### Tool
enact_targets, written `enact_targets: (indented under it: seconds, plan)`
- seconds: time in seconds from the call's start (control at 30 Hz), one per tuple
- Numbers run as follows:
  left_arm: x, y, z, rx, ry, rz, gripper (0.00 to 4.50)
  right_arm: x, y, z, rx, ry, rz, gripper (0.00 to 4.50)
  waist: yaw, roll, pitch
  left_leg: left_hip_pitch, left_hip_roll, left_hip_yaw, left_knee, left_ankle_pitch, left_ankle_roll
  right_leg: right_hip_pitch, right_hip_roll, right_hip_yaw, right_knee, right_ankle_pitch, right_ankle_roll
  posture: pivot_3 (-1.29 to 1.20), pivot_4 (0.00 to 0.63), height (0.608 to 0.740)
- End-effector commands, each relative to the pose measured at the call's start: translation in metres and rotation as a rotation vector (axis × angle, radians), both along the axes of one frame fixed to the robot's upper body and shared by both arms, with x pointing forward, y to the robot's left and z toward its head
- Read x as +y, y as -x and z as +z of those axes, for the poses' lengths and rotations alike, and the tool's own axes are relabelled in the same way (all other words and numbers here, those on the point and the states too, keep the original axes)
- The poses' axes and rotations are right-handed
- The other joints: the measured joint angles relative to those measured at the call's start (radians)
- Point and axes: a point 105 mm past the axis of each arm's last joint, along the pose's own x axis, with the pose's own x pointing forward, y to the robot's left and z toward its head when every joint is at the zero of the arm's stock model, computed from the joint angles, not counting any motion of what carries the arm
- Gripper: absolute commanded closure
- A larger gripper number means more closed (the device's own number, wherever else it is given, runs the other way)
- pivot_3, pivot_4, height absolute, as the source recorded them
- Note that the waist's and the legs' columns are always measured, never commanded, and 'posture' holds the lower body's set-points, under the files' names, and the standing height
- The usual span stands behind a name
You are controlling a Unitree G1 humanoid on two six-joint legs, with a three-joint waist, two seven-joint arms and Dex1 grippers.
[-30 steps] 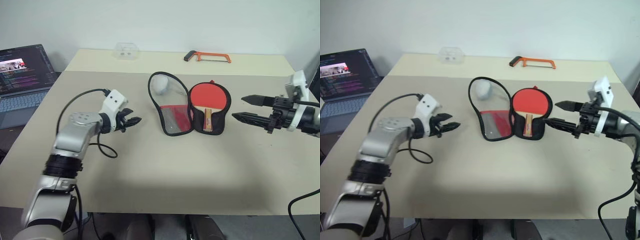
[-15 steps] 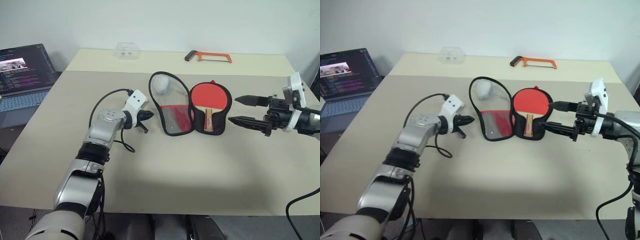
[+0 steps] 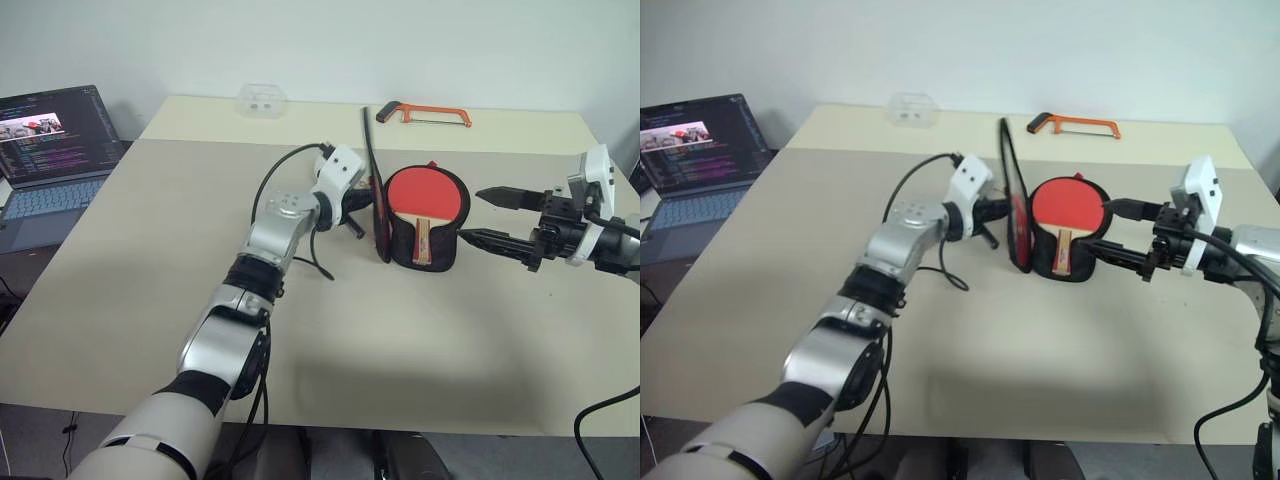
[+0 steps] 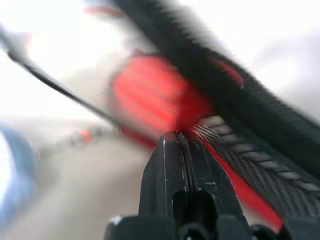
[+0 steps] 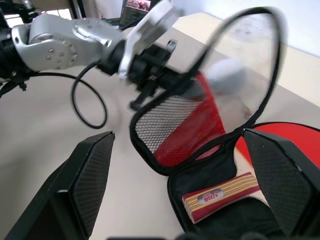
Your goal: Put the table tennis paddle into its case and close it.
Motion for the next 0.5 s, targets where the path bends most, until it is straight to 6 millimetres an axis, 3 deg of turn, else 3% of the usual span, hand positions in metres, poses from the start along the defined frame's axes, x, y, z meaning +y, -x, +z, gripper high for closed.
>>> enact_targets:
  seconds: [0.03,0.2,0.33,0.5]
  plan:
    - [-0.029,0.004,-0.011,-0.011,-0.023,-0.035,4.47,-0.004,0.005,0.019,-0.082,-0.008,-0.043,0.0,0.0,0.0,0.0,0.0,0.0,0.0,0.0,0.0,0.0,0.0,0.0,0.0,0.0,0.0,0.0,0.0,0.15,0.74]
    - [-0.06,0.012,-0.044,0.03,-0.066,-0.037,4.47,-0.007,0.009,0.022,-0.095,-0.015,-0.084,0.0,0.001,0.0,0.0,0.0,-0.001,0.0,0.0,0.0,0.0,0.0,0.0,0.0,0.0,0.0,0.0,0.0,0.15,0.74]
    - [-0.065,0.012,-0.062,0.026,-0.118,0.016,4.47,-0.009,0.01,0.022,-0.099,-0.022,-0.108,0.0,-0.004,0.0,0.0,0.0,-0.002,0.0,0.0,0.0,0.0,0.0,0.0,0.0,0.001,0.0,0.0,0.0,0.15,0.74]
    - [-0.046,-0.004,-0.019,-0.036,0.011,0.063,4.47,-0.012,0.008,0.016,-0.03,-0.069,-0.153,0.0,-0.004,0.0,0.0,0.001,-0.003,0.0,0.0,0.0,0.0,0.0,0.0,0.0,0.002,0.0,0.0,0.0,0.15,0.74]
